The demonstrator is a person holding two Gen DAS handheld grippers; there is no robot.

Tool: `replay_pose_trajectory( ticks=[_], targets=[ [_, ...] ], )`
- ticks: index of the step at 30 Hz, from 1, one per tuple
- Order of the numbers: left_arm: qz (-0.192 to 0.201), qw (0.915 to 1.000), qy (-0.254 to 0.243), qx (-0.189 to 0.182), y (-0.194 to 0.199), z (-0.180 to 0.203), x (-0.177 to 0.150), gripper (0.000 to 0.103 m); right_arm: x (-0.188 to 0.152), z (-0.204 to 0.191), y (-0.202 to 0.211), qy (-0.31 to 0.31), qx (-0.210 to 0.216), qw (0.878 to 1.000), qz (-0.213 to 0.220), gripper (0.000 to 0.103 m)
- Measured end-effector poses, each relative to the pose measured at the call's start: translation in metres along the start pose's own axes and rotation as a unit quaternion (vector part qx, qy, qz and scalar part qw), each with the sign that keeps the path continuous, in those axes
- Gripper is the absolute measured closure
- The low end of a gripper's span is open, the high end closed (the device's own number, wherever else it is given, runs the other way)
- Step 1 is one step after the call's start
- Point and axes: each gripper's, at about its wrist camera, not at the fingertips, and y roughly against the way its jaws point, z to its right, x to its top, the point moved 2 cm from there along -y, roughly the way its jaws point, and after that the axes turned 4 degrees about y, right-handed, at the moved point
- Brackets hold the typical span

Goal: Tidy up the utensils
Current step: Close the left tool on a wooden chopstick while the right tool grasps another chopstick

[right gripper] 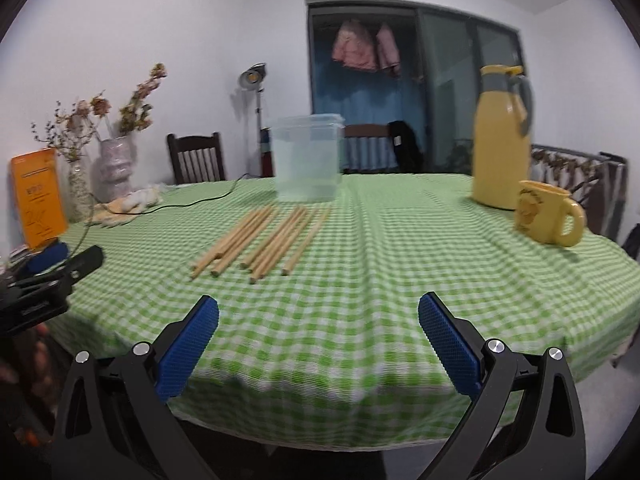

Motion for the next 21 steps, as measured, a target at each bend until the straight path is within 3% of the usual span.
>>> replay_pose_trajectory(
  ticks=[7, 10, 14, 21],
  targets=[
    [-0.01, 0.9999, 0.0, 0.002, -0.017, -0.004, 0.011, 0.007, 0.011, -0.004, -0.018, 0.013, 0.0, 0.999, -0.039, 0.006],
    [-0.022, 0.9997, 0.002, 0.0, -0.026, -0.005, 0.016, 0.007, 0.014, -0.002, -0.032, 0.012, -0.016, 0.997, -0.076, 0.006],
    [-0.054, 0.9985, -0.002, -0.011, -0.043, -0.004, 0.023, 0.007, 0.024, 0.004, -0.051, -0.001, -0.028, 0.992, -0.121, 0.006],
    [-0.122, 0.9911, 0.0, -0.054, -0.078, 0.007, 0.037, 0.007, 0.036, 0.007, -0.072, 0.016, -0.007, 0.989, -0.146, 0.006]
  ],
)
